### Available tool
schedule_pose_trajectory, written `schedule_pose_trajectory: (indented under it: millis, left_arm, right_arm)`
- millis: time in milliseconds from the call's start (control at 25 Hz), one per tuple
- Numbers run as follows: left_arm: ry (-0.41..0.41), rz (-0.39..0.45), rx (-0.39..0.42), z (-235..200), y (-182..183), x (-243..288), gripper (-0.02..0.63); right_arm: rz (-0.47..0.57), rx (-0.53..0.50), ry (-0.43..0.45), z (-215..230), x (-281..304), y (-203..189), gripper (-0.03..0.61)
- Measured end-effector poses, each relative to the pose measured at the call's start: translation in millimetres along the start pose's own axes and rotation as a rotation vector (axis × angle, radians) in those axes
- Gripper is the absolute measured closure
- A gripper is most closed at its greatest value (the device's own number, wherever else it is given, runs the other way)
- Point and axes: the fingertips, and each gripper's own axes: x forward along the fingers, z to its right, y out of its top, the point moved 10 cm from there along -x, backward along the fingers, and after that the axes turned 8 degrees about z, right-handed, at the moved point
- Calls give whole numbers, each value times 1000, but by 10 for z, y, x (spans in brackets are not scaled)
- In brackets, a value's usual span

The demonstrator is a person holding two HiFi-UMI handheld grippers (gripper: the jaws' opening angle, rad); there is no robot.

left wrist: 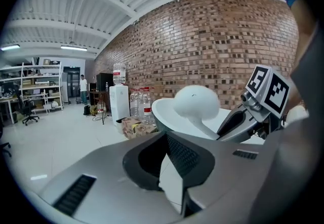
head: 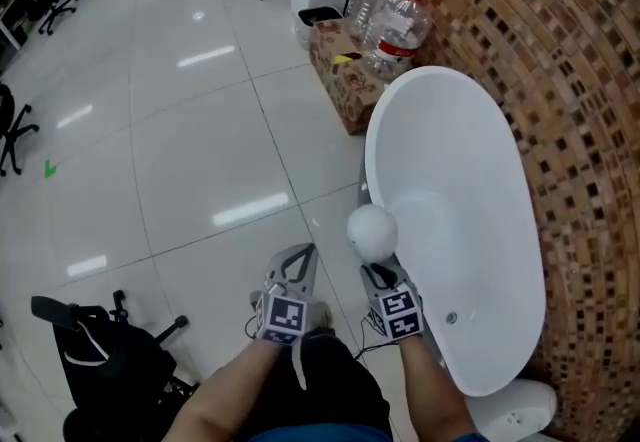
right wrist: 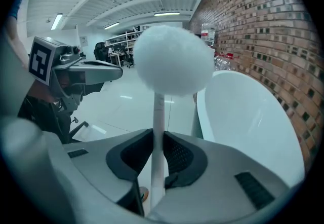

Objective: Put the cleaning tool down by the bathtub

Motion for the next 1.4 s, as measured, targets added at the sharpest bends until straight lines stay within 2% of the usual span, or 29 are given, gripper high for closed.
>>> schedule_pose_trajectory:
  millis: [200,560,680,1040,1400]
  left_arm:
    - [11,-40,-13,-11,-643,151,612]
    - [-9,-64,61,-202,-1801,577,611]
    - [-18,-71,49,-176,-2216,773,611]
    - [-83,-160,-9,-66,-3622,1389,611]
    - [-137,-188,21,-95,-4630,1952,611]
  right_arm:
    - [-61,-12,11,77,511,-496,489]
    - [-156,-9,8,204,1509,-1519,489]
    - [-186,-10,8,303,1829,-1872,489]
    - [-279,34,-3,472,2788,-3106,489]
    - [-370,58,-15,725,3636,-4186,489]
